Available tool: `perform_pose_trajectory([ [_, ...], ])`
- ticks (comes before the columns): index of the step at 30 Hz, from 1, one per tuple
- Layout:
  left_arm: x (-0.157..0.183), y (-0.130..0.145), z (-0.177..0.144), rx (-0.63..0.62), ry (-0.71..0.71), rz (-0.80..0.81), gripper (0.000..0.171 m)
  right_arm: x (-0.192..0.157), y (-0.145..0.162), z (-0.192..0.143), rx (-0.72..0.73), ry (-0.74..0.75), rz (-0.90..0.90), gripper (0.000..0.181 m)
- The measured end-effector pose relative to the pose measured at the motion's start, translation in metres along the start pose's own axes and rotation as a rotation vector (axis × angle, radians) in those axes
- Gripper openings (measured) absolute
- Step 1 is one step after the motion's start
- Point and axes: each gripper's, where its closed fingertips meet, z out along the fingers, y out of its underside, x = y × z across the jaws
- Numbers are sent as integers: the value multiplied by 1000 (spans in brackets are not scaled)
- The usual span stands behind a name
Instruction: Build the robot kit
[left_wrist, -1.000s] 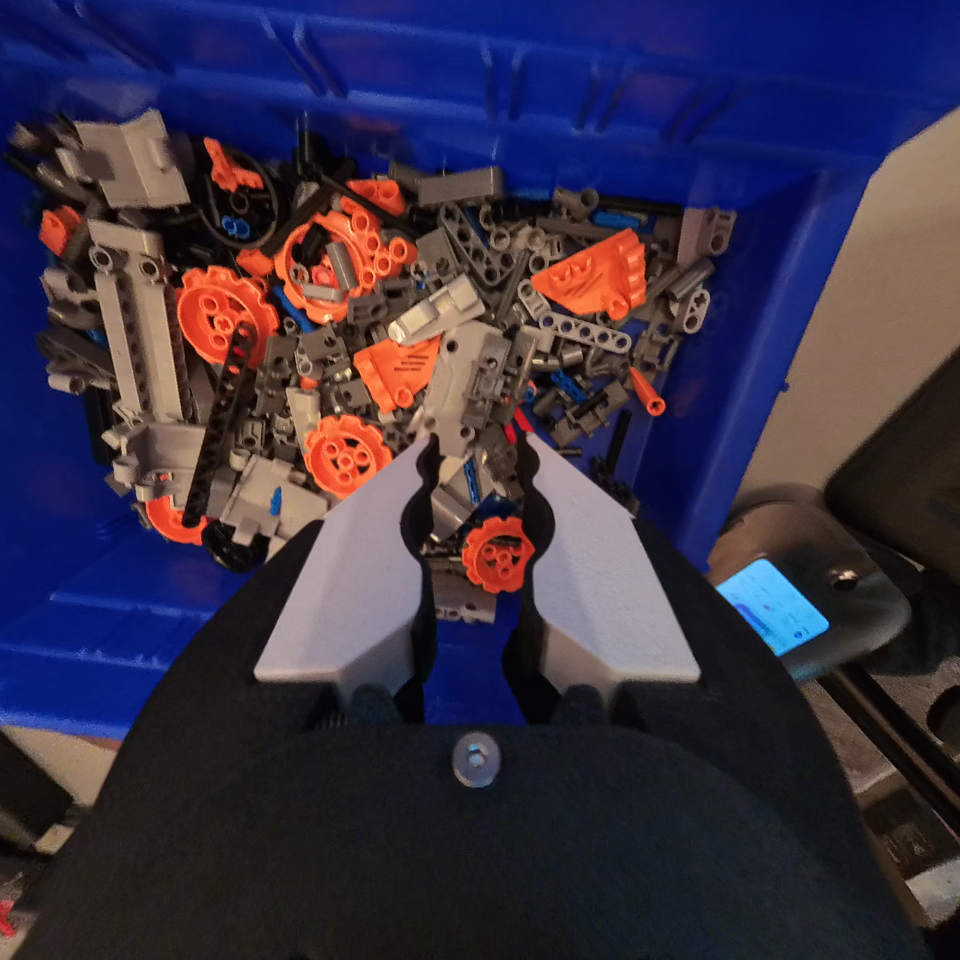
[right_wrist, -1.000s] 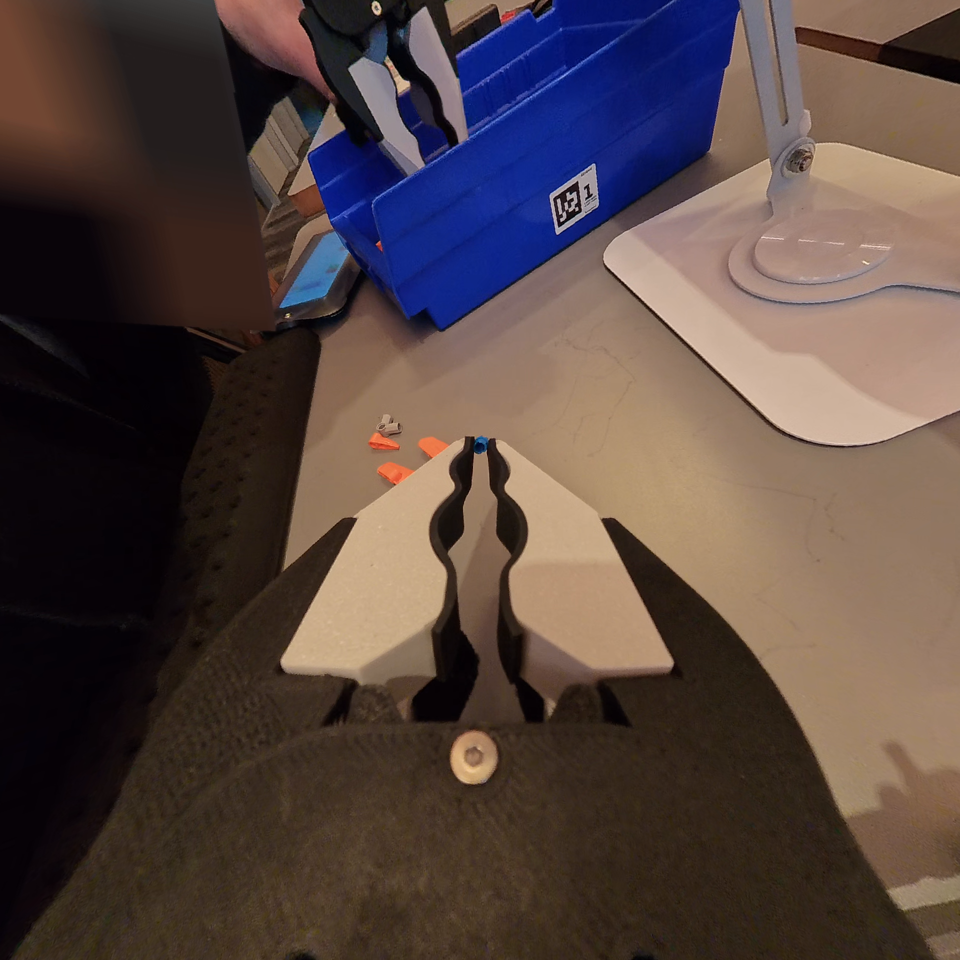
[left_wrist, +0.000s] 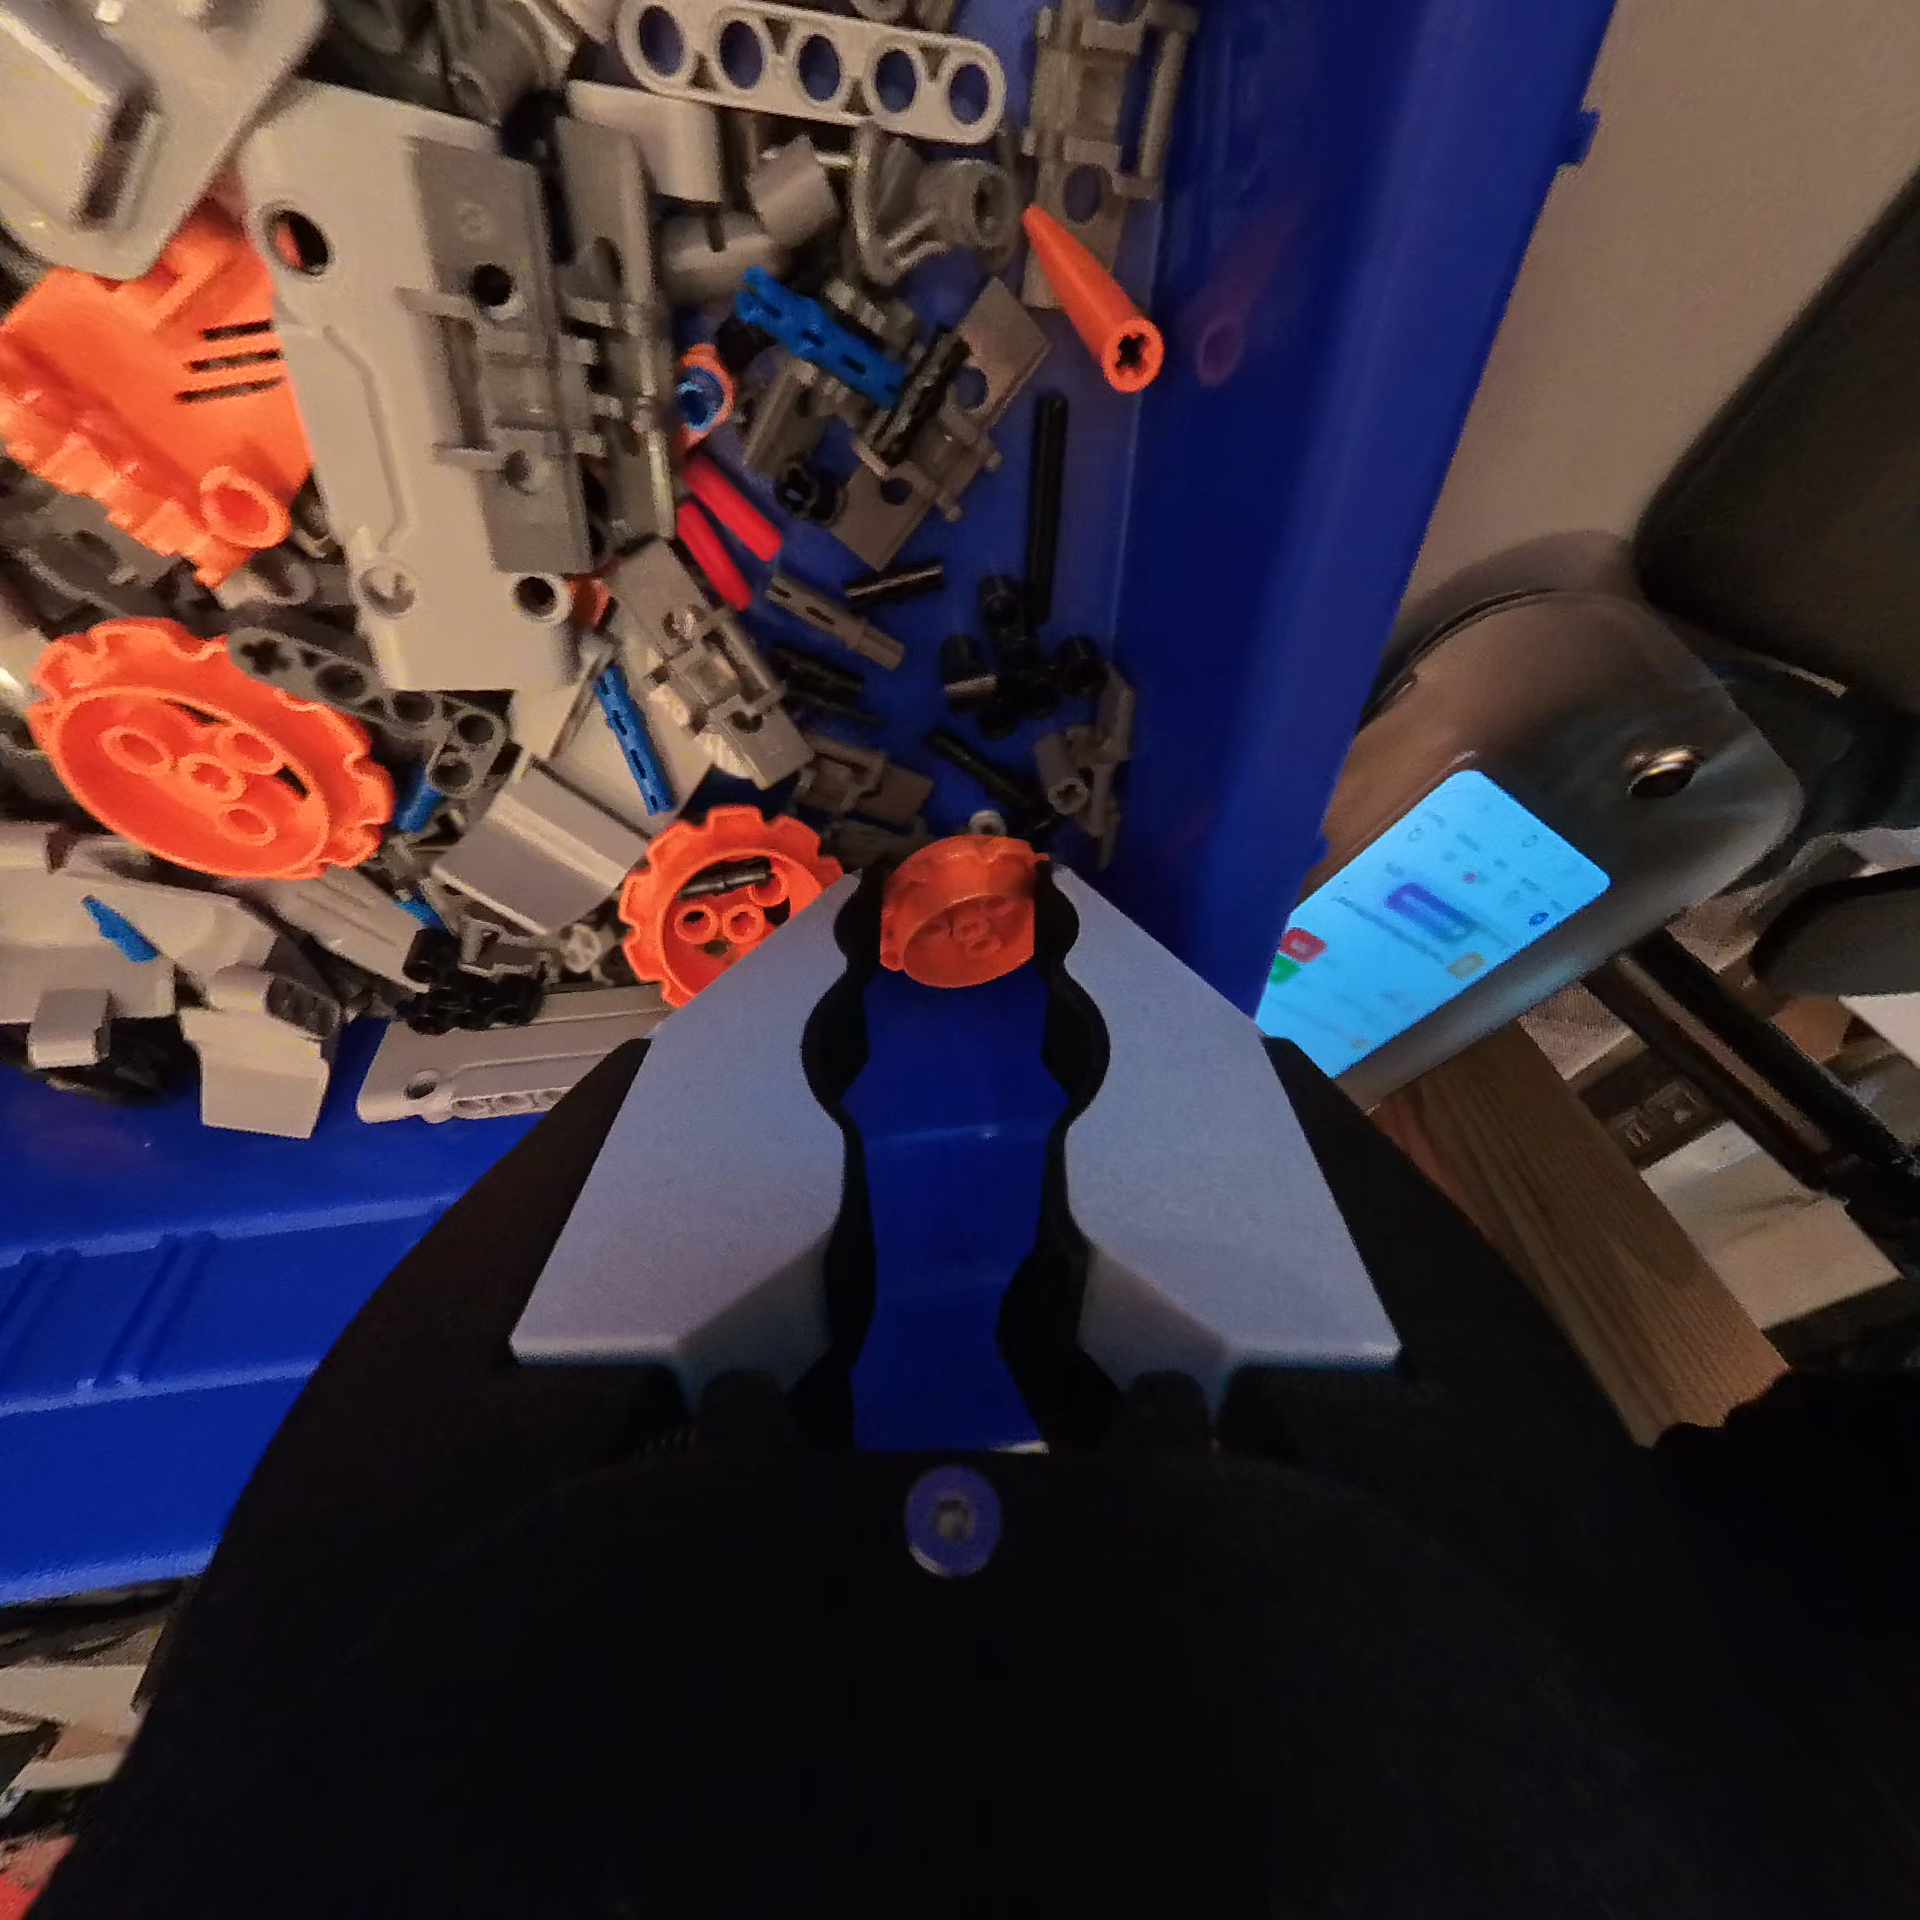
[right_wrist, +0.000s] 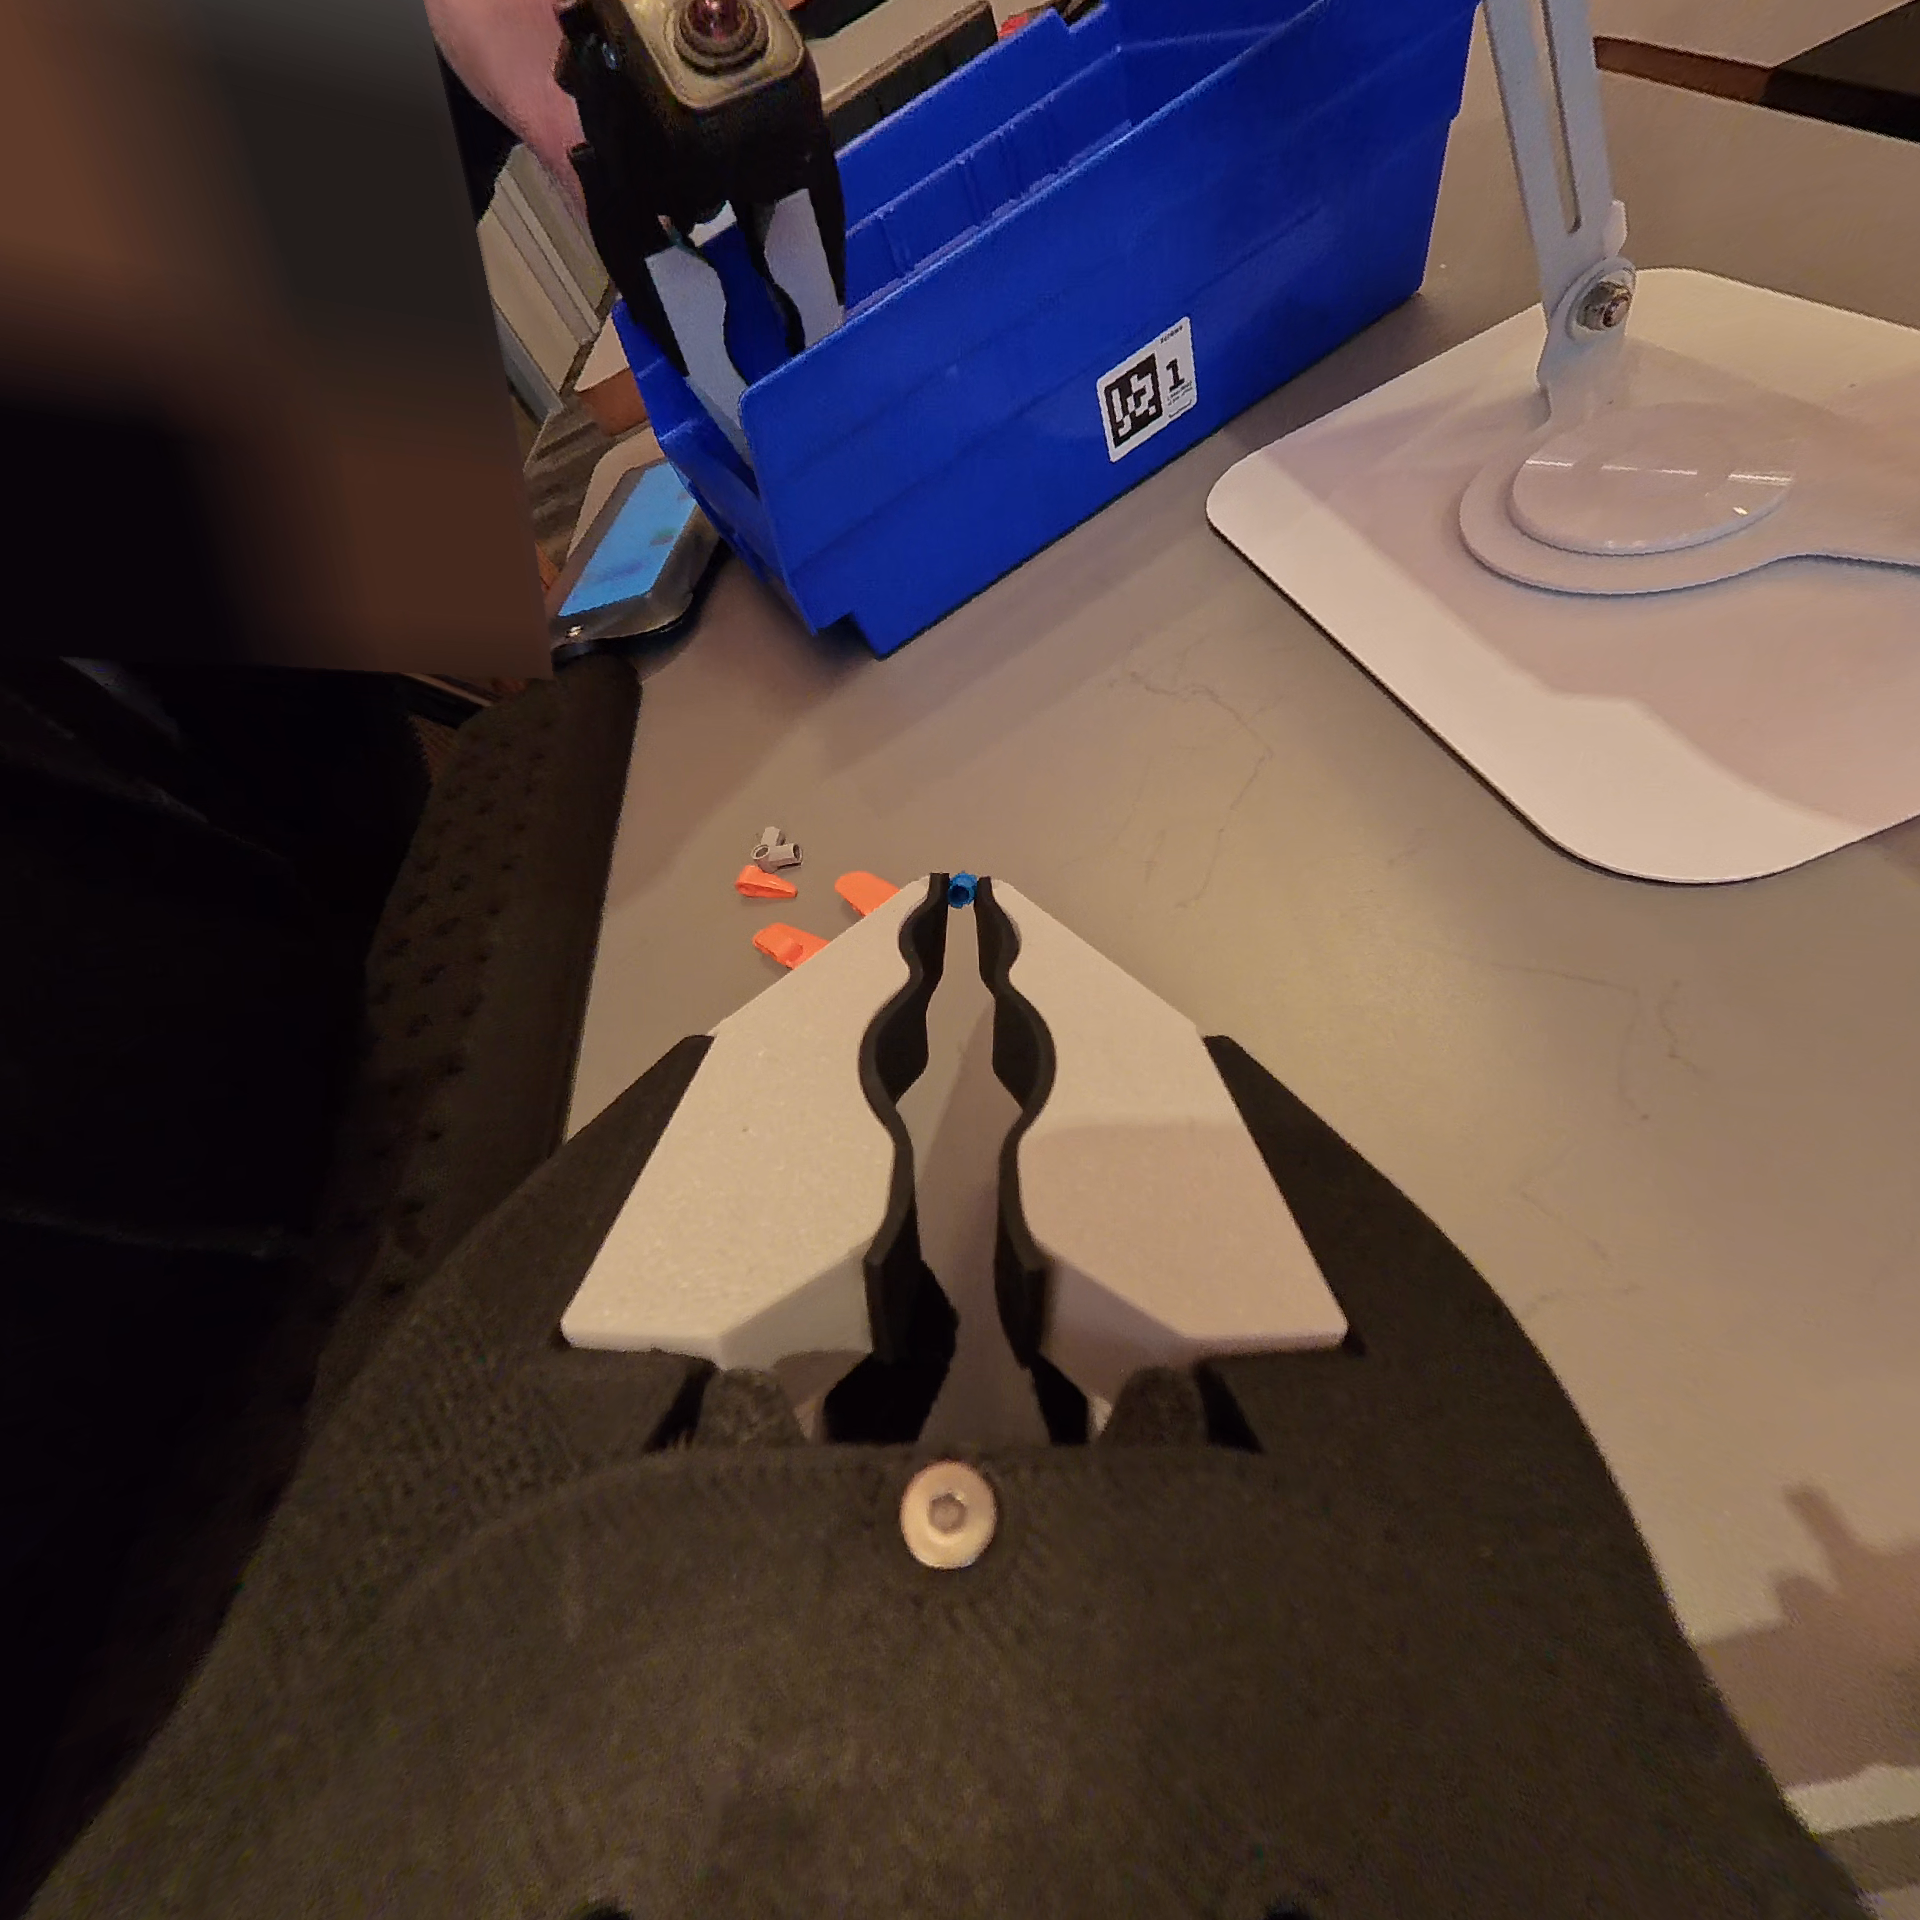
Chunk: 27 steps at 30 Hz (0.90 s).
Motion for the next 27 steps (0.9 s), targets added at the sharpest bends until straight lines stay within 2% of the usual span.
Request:
perform_pose_trajectory([
  [4, -12, -9, -13, 91, -34, -24, 27, -1, -1, 0, 3, -1, -2, 3],
  [7, -30, -19, -26, 162, -113, -55, 13, -2, -1, 1, 3, -5, -3, 3],
  [12, -45, -30, -33, 221, -186, -72, 21, -3, -2, 0, 6, -5, -5, 3],
  [14, -40, -33, -36, 252, -157, -68, 21, -3, -2, 0, 6, -5, -4, 3],
  [20, -32, -26, -38, 250, -129, -55, 21, -3, -1, 1, 5, -6, -1, 3],
  [27, -40, -16, -34, 237, -143, -105, 27, -3, -1, 1, 3, -8, 1, 3],
])
